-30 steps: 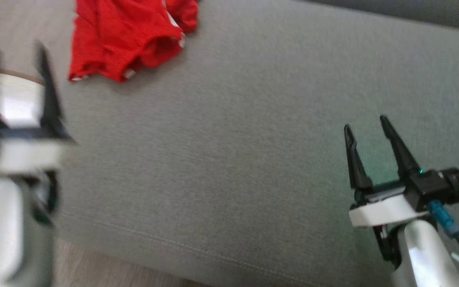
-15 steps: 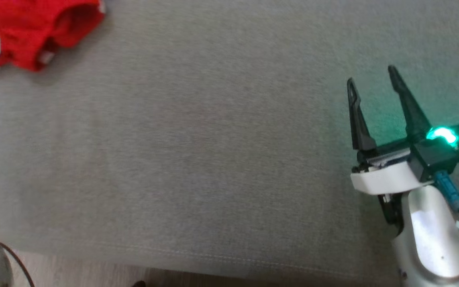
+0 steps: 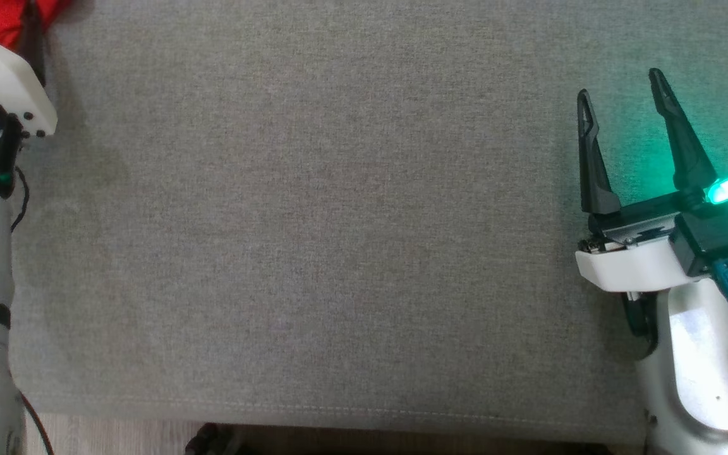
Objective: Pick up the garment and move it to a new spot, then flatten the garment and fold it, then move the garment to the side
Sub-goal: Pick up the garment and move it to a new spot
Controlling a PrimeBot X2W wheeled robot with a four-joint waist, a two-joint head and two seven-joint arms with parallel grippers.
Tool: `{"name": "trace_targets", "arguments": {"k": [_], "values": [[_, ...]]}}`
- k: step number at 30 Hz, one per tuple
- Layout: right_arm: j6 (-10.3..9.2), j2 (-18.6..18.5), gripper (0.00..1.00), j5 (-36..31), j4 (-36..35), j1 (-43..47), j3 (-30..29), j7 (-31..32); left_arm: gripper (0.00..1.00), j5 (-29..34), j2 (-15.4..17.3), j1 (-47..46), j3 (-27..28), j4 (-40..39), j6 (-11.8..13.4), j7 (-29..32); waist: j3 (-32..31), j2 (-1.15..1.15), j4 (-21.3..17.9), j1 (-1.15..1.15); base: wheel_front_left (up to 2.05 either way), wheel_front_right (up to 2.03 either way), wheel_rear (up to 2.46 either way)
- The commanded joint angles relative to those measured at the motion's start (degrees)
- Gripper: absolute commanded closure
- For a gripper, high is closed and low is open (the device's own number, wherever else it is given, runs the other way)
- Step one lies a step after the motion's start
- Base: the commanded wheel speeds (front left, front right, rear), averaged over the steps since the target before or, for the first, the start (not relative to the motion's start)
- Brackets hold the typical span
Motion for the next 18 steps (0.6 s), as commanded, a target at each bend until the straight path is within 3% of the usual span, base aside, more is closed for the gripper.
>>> {"name": "trace_targets", "arguments": {"k": [1, 9, 12, 13, 18], "values": [[0.43, -0.1, 0.00, -0.4, -2.2, 0.5, 1.2, -0.6, 0.00, -0.1, 3.4, -1.7, 0.9, -0.9, -0.2, 0.0, 0.3, 0.00, 0.1, -0.01, 0.00, 0.00, 0.00], [0.43, -0.1, 0.00, -1.0, -3.4, 0.9, 1.5, -0.2, 0.00, -2.0, 3.1, -3.6, -1.0, 5.1, -0.3, -0.7, 1.3, 0.00, 0.0, -0.01, 0.00, 0.00, 0.00], [0.43, -0.1, 0.00, -1.2, -3.6, 1.1, 1.3, 0.0, 0.90, -3.1, 2.4, -4.1, -1.4, 7.2, -0.3, -0.4, 1.3, 0.00, 0.0, -0.01, 0.00, 0.00, 0.00], [0.43, -0.1, 0.00, -1.3, -3.7, 1.1, 1.2, 0.1, 1.00, -3.6, 2.2, -4.3, -1.8, 7.7, -0.3, -0.3, 1.3, 0.00, 0.1, -0.01, 0.00, 0.00, 0.00], [0.43, -0.1, 0.00, -1.3, -3.6, 1.2, 0.5, 0.1, 1.00, -5.4, 2.3, -5.1, -3.3, 9.0, -0.3, -1.0, 0.2, 0.00, 0.7, -0.01, 0.00, 0.00, 0.00]]}}
